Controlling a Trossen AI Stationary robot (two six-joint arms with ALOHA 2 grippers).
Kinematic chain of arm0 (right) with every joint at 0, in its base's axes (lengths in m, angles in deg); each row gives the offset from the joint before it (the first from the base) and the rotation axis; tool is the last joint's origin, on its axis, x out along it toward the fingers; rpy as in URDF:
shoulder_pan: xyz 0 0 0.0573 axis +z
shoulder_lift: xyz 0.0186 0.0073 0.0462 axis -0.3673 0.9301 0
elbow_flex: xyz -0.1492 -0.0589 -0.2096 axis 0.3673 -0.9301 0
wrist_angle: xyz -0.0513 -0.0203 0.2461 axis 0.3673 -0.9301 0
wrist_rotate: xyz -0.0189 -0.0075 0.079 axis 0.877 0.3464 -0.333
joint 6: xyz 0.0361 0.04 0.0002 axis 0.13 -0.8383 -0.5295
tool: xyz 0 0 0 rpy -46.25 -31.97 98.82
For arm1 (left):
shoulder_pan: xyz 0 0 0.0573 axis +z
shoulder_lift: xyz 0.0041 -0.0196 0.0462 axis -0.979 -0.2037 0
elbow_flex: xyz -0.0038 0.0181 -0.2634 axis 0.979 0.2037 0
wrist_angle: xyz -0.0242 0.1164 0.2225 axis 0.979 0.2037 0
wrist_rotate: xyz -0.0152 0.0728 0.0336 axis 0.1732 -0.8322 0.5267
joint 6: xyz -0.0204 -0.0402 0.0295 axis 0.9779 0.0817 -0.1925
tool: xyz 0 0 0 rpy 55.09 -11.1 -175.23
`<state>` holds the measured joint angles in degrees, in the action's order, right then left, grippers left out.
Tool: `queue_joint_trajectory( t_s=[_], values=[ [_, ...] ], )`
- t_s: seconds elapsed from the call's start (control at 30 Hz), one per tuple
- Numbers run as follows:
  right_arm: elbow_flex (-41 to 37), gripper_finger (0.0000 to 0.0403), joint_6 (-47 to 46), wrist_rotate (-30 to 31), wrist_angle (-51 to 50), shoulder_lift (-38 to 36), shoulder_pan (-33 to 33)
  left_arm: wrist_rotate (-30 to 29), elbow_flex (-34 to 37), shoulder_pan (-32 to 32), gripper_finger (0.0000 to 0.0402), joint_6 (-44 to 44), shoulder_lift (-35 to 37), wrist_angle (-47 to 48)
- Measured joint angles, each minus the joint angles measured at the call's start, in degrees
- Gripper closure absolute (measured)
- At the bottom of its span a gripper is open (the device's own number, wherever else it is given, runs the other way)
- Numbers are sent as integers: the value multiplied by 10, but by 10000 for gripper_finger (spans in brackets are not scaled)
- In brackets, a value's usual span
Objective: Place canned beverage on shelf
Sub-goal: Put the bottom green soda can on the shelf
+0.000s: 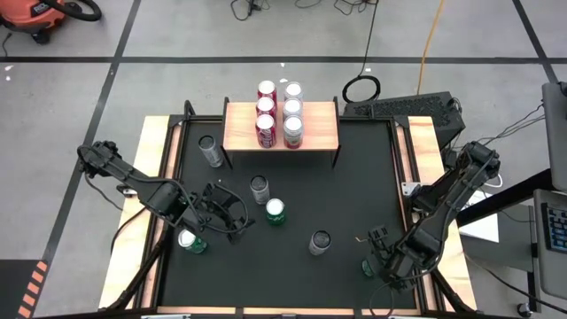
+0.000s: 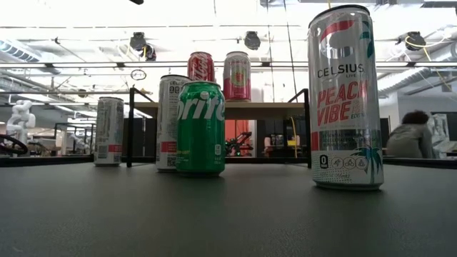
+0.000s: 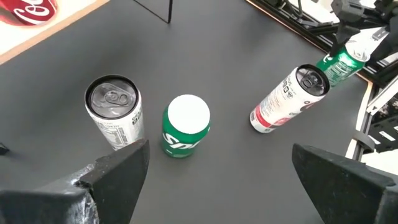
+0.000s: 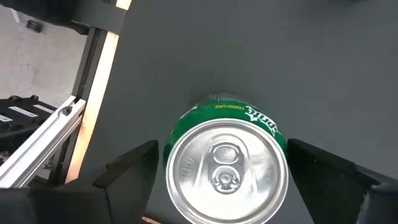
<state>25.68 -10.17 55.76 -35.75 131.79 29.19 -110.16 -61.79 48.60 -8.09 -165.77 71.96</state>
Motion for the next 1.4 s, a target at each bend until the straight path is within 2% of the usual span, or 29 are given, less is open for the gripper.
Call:
queue_joint_trajectory(
  t_s=[0.5,0.87,1.27,1.4],
  values=[
    [-32,77,-15,-2,44,0,0,-2,0,0,6,4,0,0],
    [-32,131,-29,-1,50,0,0,-2,0,0,6,3,0,0],
    [-26,132,-77,-2,54,0,0,-1,0,0,6,5,0,-2],
    [-8,131,-93,-17,53,0,0,2,0,0,6,33,0,-2]
  ],
)
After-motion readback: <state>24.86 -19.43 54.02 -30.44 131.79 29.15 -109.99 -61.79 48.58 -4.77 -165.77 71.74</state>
